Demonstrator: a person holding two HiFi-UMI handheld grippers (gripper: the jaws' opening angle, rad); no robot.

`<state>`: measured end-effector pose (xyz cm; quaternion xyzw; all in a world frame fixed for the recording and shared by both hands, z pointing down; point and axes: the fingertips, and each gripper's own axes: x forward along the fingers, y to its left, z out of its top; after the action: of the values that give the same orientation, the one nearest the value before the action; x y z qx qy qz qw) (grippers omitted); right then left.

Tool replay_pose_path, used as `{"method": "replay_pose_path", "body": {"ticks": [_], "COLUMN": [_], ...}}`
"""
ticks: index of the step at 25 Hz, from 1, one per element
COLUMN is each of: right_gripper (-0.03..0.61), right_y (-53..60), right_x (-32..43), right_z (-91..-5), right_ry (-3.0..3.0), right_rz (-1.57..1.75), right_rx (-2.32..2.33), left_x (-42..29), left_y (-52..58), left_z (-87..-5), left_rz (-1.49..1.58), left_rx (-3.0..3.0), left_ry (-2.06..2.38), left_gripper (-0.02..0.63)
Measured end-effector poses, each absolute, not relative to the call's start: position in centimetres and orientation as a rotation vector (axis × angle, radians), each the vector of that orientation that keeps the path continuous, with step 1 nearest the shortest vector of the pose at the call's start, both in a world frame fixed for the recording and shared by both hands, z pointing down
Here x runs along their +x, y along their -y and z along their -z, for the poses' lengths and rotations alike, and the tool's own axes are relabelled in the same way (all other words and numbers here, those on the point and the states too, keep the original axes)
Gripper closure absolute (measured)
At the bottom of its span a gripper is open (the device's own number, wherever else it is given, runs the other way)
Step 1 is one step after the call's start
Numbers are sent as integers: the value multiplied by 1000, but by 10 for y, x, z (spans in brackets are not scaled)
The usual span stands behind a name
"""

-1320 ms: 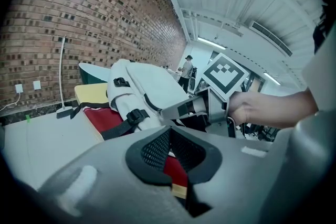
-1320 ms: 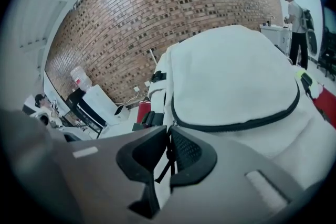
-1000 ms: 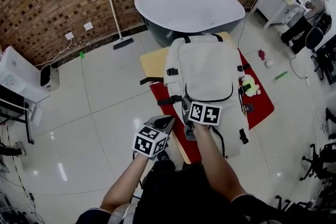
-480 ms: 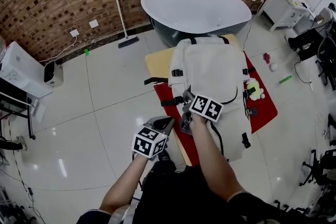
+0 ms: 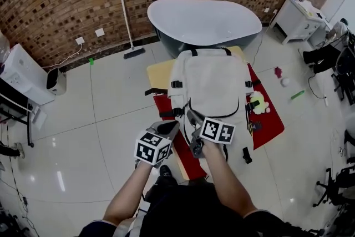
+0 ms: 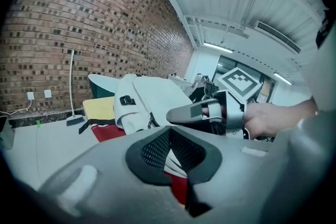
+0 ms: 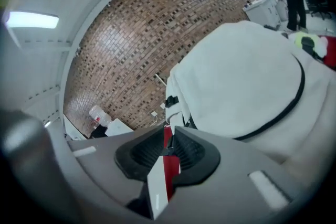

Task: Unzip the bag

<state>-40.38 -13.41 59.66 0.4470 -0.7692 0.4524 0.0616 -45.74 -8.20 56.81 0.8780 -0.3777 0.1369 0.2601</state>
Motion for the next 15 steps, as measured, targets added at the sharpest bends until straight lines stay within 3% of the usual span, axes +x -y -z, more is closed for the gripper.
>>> {"method": "replay_pose_path", "body": {"ticks": [6, 15], "right_gripper": [572, 572], "right_y": [122, 105], "right_x": [-366, -338], "right_z": [-527, -456], "right_ry": [2596, 2782], "right_rz": [-1016, -476], "right_rx": [1264, 1170], "left_x": [-422, -375], "left_y": [92, 93], "left_z": [-525, -466], "left_rz": [-309, -230], "left_rx": [2455, 2586], "left_ry": [1026, 1038], "left_gripper": [612, 612]}}
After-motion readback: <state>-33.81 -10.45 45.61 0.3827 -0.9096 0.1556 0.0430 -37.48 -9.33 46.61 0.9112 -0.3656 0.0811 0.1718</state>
